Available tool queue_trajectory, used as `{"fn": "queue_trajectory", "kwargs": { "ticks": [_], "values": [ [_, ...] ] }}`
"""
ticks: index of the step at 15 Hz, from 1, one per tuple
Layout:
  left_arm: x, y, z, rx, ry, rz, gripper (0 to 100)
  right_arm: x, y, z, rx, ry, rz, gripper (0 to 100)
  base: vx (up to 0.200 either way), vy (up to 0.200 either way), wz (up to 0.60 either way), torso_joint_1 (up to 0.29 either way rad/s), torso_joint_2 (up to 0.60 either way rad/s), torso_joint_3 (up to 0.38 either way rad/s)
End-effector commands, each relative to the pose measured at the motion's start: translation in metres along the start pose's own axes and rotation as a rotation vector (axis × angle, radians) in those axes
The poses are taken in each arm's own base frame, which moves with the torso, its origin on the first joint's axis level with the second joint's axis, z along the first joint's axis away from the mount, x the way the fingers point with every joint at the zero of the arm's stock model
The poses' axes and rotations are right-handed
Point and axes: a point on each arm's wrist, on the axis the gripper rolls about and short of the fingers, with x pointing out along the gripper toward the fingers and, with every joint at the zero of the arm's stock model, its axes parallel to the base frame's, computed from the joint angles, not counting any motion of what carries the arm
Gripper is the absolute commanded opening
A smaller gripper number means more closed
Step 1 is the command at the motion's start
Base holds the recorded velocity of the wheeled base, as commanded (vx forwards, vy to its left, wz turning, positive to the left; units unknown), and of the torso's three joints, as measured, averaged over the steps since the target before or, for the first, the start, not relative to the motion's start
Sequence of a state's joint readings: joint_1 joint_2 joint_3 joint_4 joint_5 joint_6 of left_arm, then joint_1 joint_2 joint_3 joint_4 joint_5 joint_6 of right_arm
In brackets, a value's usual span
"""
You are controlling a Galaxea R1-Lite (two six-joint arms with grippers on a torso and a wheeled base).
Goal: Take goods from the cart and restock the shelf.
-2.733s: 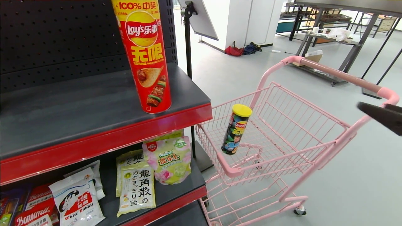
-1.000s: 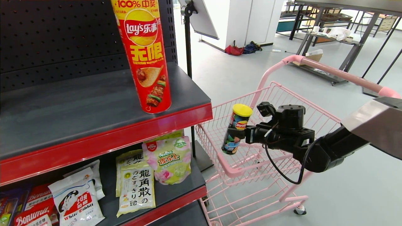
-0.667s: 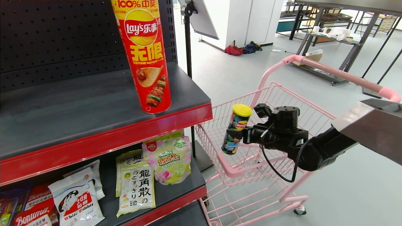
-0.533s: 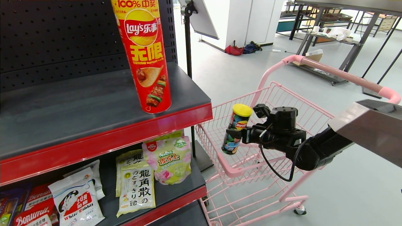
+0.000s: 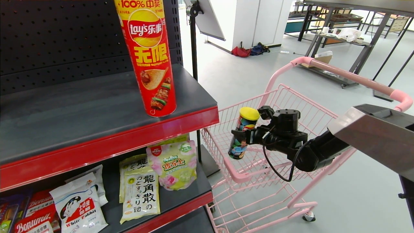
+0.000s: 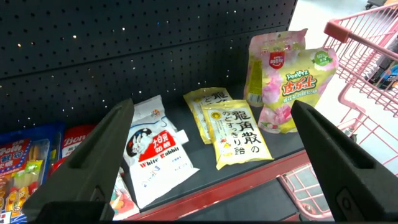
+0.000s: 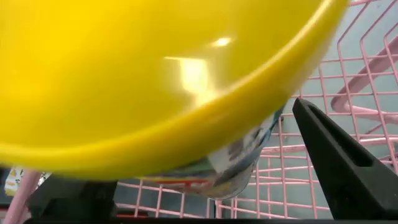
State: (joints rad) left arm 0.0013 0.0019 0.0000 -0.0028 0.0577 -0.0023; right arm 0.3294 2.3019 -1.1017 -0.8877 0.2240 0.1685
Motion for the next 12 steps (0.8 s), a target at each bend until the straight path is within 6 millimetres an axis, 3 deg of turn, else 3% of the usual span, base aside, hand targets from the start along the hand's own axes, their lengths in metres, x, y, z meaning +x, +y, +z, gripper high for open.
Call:
{"fn": "queue_trajectory", "kwargs": {
  "ticks": [1,6,7,12],
  "values": [
    [0.0,0.0,0.0,-0.001,-0.001,0.001,100,0.0058,-0.0017,-0.0027,0.0,0.0,-0.003,100,0.0,0.0,0.0,0.0,0.0,0.0],
    [0.0,0.0,0.0,-0.001,-0.001,0.001,100,0.0127,-0.0041,-0.0041,0.0,-0.011,-0.029,100,0.0,0.0,0.0,0.0,0.0,0.0],
    [0.0,0.0,0.0,-0.001,-0.001,0.001,100,0.0127,-0.0041,-0.0041,0.0,-0.011,-0.029,0,0.0,0.0,0.0,0.0,0.0,0.0],
    [0.0,0.0,0.0,-0.001,-0.001,0.001,100,0.0133,-0.0045,-0.0049,0.005,-0.01,-0.034,0,0.0,0.0,0.0,0.0,0.0,0.0]
  ]
}}
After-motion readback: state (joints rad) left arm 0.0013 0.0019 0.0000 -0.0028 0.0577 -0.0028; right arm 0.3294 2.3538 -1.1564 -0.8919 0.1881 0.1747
